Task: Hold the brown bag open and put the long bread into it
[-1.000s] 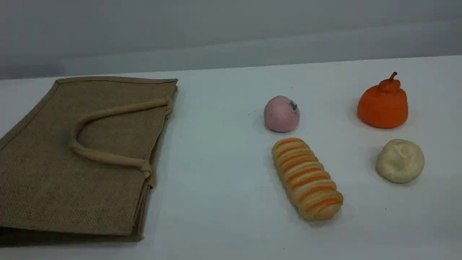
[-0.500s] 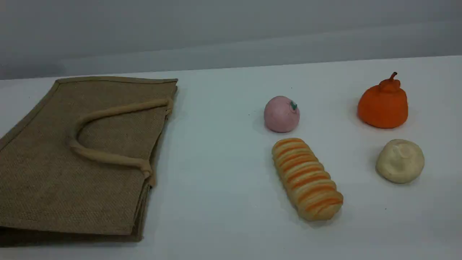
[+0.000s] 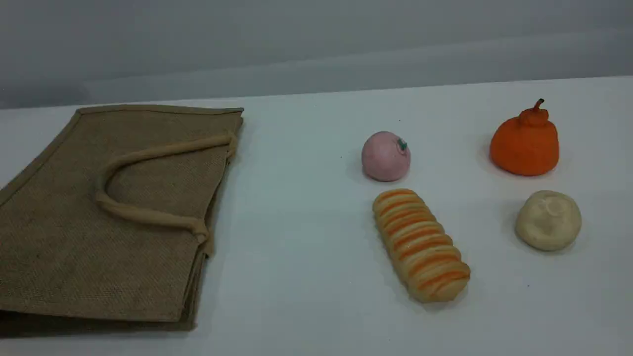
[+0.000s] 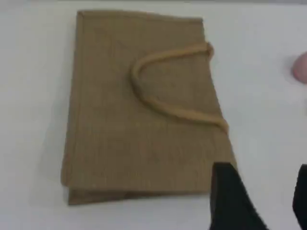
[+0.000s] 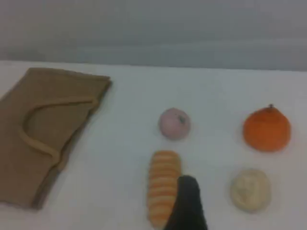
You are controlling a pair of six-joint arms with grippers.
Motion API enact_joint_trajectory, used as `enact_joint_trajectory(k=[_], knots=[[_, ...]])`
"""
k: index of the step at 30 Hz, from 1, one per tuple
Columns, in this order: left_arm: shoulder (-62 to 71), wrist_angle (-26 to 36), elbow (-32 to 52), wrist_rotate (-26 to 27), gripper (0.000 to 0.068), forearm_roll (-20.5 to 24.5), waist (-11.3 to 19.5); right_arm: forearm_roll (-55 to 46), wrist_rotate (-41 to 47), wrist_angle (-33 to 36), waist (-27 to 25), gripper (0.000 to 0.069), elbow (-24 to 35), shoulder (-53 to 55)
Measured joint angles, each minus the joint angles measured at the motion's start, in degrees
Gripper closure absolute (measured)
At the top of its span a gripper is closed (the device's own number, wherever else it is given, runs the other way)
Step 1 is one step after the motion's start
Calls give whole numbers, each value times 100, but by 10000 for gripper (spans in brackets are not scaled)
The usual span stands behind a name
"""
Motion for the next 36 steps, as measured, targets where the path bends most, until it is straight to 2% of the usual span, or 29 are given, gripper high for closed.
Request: enact_joint_trajectory(k=[9, 20, 26, 31, 36], knots=[[2687, -1298, -580, -26, 376, 17, 0, 1651, -1497, -1325, 0, 192, -7, 2259], [5579, -2462, -1147, -202, 376, 137, 0, 4101, -3810, -1259, 0, 192, -640, 4791], [6892, -2812, -1552, -797, 376, 529, 0, 4854, -4504, -1176, 0, 192, -684, 5471], [7815, -2713, -2069, -1356, 376, 1047, 0, 4998, -4626, -1159, 0, 192, -684, 5814], [8509, -2639, -2520, -1431, 376, 1113, 0, 5057, -4749, -1149, 0, 192, -684, 5933]])
